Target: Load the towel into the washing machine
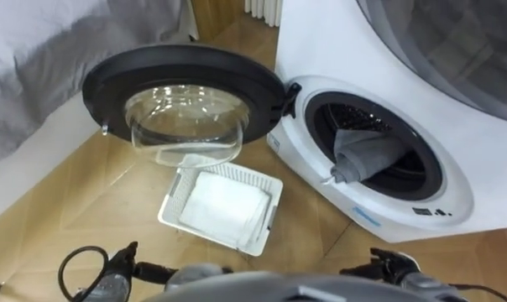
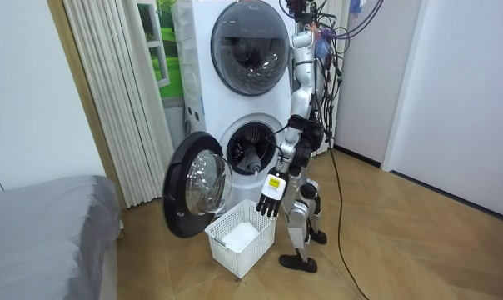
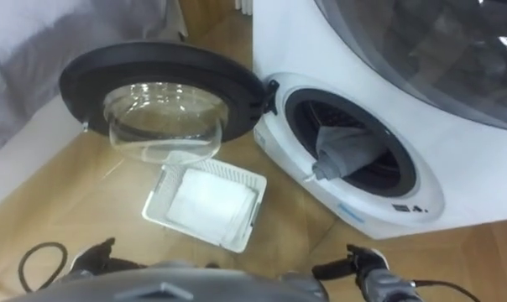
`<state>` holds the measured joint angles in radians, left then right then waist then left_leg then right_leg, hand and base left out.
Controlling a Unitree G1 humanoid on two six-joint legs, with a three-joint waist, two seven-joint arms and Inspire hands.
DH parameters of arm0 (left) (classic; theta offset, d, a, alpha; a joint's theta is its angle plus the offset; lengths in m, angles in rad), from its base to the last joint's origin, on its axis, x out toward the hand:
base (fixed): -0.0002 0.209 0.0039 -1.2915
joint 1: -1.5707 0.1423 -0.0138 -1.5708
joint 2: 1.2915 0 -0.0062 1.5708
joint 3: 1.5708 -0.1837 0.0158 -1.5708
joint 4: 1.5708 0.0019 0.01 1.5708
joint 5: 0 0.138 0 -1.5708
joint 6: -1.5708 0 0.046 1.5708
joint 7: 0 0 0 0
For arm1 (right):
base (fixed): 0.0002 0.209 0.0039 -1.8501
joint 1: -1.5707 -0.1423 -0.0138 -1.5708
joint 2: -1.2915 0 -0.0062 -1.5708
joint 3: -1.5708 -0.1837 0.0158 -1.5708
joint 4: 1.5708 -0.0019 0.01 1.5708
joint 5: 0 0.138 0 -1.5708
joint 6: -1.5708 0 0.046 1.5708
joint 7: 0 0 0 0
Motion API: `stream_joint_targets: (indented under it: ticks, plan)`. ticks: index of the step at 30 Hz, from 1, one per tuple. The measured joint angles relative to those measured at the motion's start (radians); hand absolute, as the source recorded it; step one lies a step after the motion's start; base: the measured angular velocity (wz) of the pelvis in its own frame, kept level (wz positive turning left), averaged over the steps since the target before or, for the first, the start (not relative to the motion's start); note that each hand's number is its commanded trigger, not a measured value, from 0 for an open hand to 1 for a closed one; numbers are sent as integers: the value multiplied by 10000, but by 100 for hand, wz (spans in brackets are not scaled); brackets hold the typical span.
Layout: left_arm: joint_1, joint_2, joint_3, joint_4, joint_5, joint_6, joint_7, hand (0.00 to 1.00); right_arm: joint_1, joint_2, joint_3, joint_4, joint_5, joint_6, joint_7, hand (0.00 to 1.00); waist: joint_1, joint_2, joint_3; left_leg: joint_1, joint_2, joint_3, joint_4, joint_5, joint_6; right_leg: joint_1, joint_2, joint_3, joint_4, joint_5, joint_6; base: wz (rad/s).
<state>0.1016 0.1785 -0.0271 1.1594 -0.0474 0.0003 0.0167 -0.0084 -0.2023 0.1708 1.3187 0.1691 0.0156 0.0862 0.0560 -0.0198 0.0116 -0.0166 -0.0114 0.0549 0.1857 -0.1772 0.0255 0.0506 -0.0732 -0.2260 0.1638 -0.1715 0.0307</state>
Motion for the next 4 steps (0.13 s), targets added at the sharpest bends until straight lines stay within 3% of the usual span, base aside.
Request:
stream_joint_targets:
  ticks: [4]
  plan:
    - [31, -36, 406, -2, 3, 26, -33, 0, 25, 107, -199, -1, -1, 28, 93, 0, -13, -90, 28, 55, -10, -3, -10, -7, -8, 100, 9, 43, -118, -1, 1, 0]
